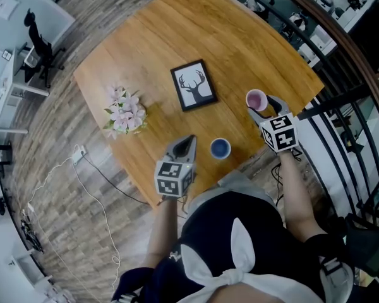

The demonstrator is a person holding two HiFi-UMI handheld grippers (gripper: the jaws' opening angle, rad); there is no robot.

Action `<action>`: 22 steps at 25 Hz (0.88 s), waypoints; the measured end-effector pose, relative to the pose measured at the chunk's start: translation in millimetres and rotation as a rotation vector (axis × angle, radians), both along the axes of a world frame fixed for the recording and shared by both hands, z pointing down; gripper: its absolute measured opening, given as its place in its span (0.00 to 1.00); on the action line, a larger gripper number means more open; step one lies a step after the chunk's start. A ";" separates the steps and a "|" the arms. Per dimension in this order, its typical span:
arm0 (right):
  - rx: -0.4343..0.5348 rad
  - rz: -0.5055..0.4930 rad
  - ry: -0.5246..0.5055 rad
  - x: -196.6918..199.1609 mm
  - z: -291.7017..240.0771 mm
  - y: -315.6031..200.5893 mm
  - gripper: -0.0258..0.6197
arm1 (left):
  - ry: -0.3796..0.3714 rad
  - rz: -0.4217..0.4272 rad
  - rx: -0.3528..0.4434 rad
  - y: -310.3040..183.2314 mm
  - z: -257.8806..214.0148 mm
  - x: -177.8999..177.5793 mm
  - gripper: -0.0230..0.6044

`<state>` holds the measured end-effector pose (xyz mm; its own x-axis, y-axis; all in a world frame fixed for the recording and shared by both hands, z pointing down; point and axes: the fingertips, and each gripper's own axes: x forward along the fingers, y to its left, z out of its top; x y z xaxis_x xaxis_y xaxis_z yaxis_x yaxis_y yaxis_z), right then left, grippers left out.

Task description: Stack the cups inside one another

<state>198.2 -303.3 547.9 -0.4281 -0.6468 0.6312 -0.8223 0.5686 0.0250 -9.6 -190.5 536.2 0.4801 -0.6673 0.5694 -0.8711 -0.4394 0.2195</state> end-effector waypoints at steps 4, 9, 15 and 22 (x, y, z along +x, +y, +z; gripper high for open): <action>0.051 -0.007 -0.018 -5.5 -28.3 5.3 0.52 | 0.004 0.004 0.010 3.4 -6.1 -1.0 0.06; 0.109 -0.020 -0.036 -14.5 -60.3 14.5 0.52 | 0.013 -0.004 0.033 7.7 -10.7 -4.8 0.07; 0.158 -0.034 -0.044 -24.8 -89.8 29.3 0.52 | 0.016 -0.001 0.034 20.8 -20.6 -10.4 0.07; 0.179 -0.041 -0.053 -38.0 -108.9 47.1 0.52 | 0.014 -0.008 0.040 34.8 -33.6 -23.5 0.06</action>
<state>160.2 -256.2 438.9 -0.4860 -0.7281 0.4833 -0.8013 0.5921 0.0863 -33.1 -155.7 502.6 0.4821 -0.6934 0.5354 -0.8717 -0.4411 0.2136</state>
